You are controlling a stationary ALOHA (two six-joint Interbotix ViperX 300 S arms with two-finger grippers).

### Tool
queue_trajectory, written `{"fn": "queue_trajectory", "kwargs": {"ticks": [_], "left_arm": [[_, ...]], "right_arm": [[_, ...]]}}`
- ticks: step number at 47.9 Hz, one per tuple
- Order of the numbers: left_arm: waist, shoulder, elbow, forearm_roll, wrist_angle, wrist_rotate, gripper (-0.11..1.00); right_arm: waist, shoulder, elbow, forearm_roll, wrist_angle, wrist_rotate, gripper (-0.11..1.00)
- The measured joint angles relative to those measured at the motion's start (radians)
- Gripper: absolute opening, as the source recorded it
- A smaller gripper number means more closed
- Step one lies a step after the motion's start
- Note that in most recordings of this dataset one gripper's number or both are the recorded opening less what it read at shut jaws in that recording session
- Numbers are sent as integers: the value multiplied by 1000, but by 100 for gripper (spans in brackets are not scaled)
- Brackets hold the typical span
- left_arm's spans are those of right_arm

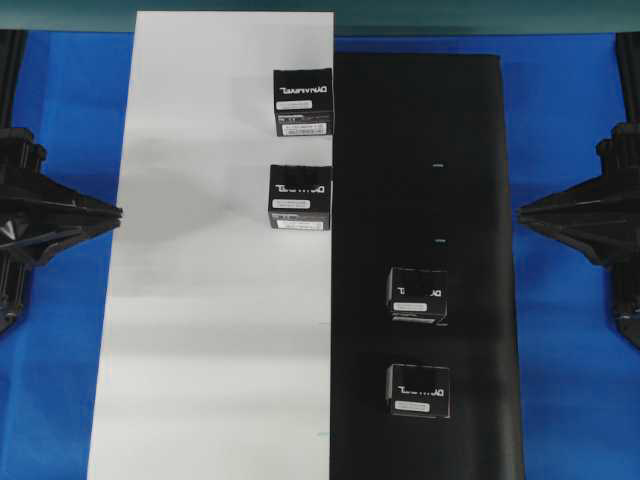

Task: Place the box from the black base onto the white base.
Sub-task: 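Raise the right gripper from rest toward the black strip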

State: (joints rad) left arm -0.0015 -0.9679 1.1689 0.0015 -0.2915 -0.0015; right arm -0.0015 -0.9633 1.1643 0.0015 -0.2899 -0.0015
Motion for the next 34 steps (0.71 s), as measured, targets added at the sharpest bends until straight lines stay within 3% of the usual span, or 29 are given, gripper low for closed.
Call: {"fn": "queue_trajectory", "kwargs": {"ticks": [4,9,18,34], "left_arm": [[-2,-3,-12,8,32,-9,5],[-5,-6,-35,12,91,-12,-2],[-6,-6,-72,12,187,-12,-2],[-6,-3,-77,12,218,-12,-2]], "right_arm": [[9,3,-3,11,26,15,16],[23,8,-26,44,189,41,5],[32,26,-77,54,439,94,4],[86,173,-135,57,675,129,4]]}}
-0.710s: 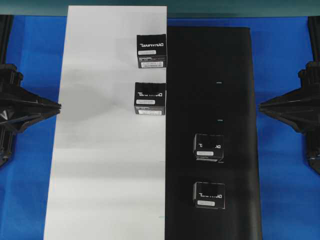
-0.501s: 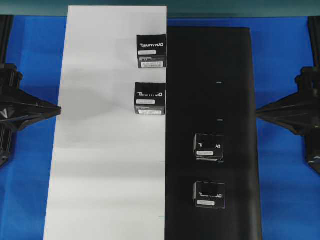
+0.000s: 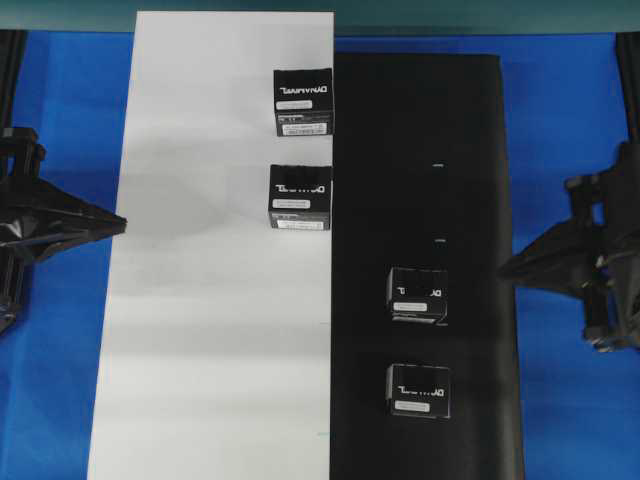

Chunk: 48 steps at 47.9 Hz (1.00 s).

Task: Place the box from the black base onto the white base.
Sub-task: 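Raise the right gripper from rest toward the black strip, then move the right gripper over the upper box on the black strip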

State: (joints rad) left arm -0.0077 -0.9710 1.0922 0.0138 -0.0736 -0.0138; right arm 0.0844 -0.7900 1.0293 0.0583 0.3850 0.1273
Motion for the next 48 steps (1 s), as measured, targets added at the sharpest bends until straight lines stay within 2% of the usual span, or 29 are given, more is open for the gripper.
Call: {"fn": "queue_trajectory", "kwargs": {"ticks": [10,20,29,34,43,48], "left_arm": [[0,0,-6,0,3,0,-2],[-2,2,-9,0,3,-2,-2],[0,2,-9,0,5,-3,-2],[-2,2,-11,2,12,-2,-2],[-2,8,-9,2,31,-3,-2],[0,9,-9,2,32,-8,-2]], "right_arm": [[14,143,-66,0,83,100,4],[52,242,-114,-64,149,103,5],[72,279,-137,-84,190,97,13],[72,293,-146,-86,195,97,30],[72,333,-160,-89,193,89,85],[74,362,-166,-112,192,74,99]]}}
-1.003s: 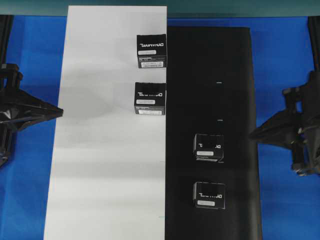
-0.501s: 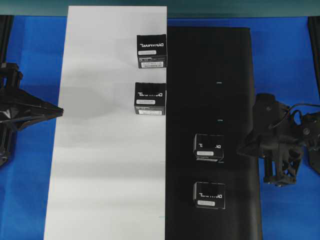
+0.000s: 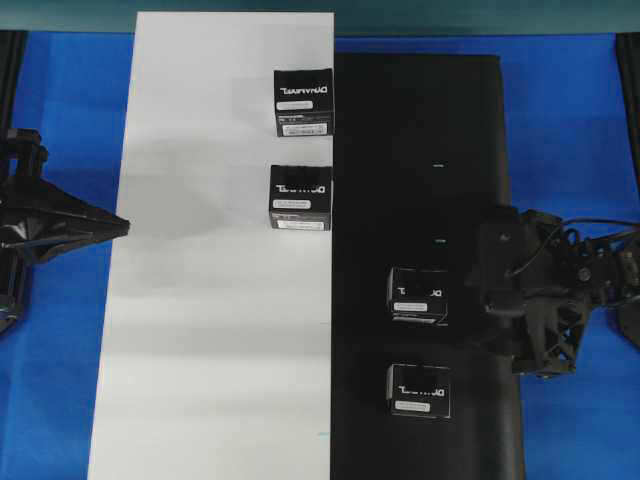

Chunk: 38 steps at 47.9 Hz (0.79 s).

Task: Place the box from the black base onto the white base.
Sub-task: 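Move the right gripper over the upper box on the black strip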

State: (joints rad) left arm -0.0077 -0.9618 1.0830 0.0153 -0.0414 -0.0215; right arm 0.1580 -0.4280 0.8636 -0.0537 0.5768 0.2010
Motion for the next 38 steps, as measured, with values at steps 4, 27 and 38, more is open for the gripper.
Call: {"fn": "queue_trajectory", "kwargs": {"ticks": [4,27,38], "left_arm": [[-2,0,0,-2,0,-14,-2],[0,0,0,0,5,-37,-2],[-2,0,-2,0,5,-37,-2]], "right_arm": [[-8,21,-11,-12,-3,0,100],[-46,126,-23,-18,-92,0,100],[-67,138,-25,-18,-126,0,100]]}}
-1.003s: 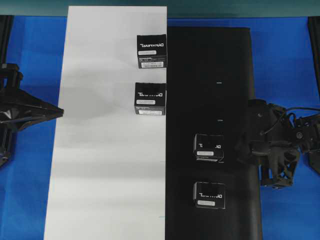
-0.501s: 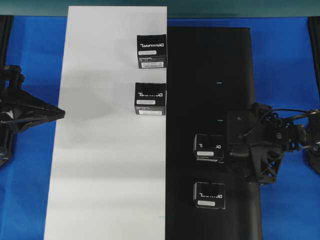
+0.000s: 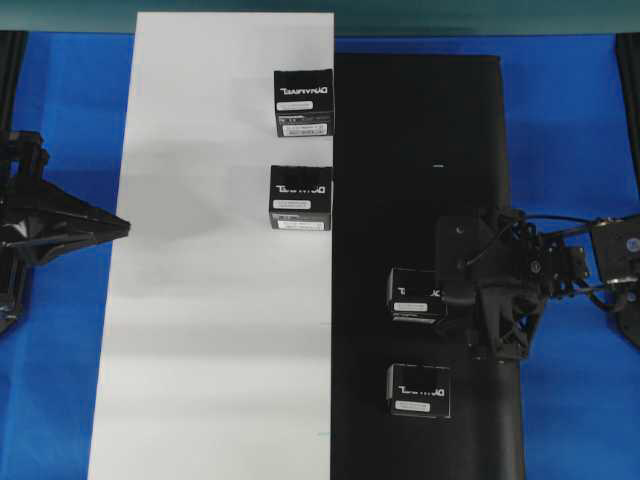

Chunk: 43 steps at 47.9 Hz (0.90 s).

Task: Place the box from the black base onto the white base.
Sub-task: 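Move the right gripper over the upper box on the black strip, then close the right gripper on the DYNAMIXEL box and lift it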

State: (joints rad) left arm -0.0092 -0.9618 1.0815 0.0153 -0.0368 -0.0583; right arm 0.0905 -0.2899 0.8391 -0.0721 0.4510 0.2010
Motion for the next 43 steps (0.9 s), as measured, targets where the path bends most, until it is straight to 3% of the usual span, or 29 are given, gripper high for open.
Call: {"fn": "queue_trajectory", "kwargs": {"ticks": [20,43], "left_arm": [[0,0,0,-2,0,0,-2],[0,0,0,0,2,0,-2]], "right_arm": [[-3,64,14,0,-187,0,100],[-14,51,49,5,-199,5,97]]}}
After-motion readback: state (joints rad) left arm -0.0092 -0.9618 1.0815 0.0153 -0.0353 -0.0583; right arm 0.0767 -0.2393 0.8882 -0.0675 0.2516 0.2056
